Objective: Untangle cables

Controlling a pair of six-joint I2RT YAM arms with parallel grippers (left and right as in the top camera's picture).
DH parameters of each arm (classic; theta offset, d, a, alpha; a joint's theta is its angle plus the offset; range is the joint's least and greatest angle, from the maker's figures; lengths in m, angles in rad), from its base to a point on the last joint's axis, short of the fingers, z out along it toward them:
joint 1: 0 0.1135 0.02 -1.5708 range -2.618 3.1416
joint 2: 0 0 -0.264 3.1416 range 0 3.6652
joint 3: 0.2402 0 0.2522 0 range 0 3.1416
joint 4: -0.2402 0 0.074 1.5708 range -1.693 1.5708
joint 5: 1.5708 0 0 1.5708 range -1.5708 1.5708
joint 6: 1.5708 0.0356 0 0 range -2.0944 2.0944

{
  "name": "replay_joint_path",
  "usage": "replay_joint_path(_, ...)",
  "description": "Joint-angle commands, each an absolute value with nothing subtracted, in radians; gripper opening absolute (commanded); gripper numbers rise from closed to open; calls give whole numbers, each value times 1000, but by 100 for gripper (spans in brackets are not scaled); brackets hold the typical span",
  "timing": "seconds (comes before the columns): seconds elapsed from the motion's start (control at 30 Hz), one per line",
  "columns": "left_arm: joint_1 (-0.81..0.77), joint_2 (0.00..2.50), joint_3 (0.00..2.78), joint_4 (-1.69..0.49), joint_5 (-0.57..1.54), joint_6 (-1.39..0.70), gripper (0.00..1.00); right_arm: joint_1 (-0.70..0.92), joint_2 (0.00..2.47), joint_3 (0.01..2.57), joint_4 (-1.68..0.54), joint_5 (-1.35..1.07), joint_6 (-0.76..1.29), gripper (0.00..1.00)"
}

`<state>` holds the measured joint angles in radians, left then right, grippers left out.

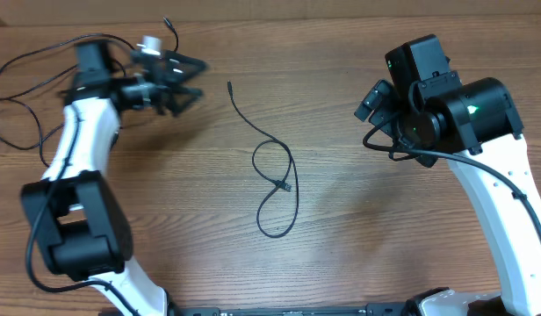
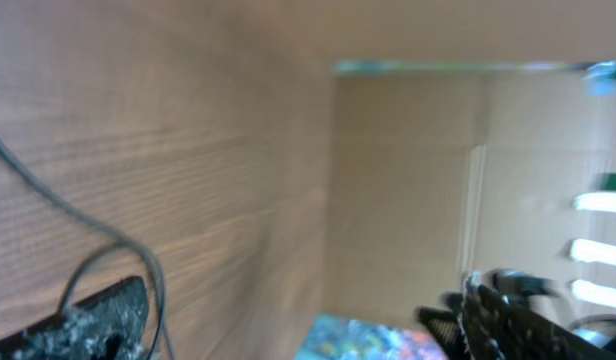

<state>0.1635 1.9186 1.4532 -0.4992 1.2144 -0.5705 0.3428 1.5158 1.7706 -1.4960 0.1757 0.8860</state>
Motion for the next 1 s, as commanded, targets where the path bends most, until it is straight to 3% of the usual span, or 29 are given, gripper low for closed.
replay_joint_path(0.0,51,1896,1460,-603,915,-438,100,347,1515,1766,-1494,190,881,100)
replay_joint_path(0.13,-91,1896,1460,-802,459,-396,100,347,1515,1766,-1494,190,881,100)
replay_joint_path(0.4,-377,1896,1462,-965,68,-377,100,347,1515,1766,-1486,187,889,100)
replay_joint_path(0.6,-408,1896,1461,-973,125,-361,100,347,1515,1766,-1465,97,888,100)
replay_joint_path(0.73,-427,1896,1461,-979,262,-206,100,333,1515,1766,-1501,129,884,100)
replay_joint_path(0.8,-438,1896,1461,-992,263,-205,100,282,1515,1766,-1539,165,885,100)
replay_joint_path(0.97,-485,1896,1461,-991,263,-205,100,-36,1515,1766,-1681,190,885,100)
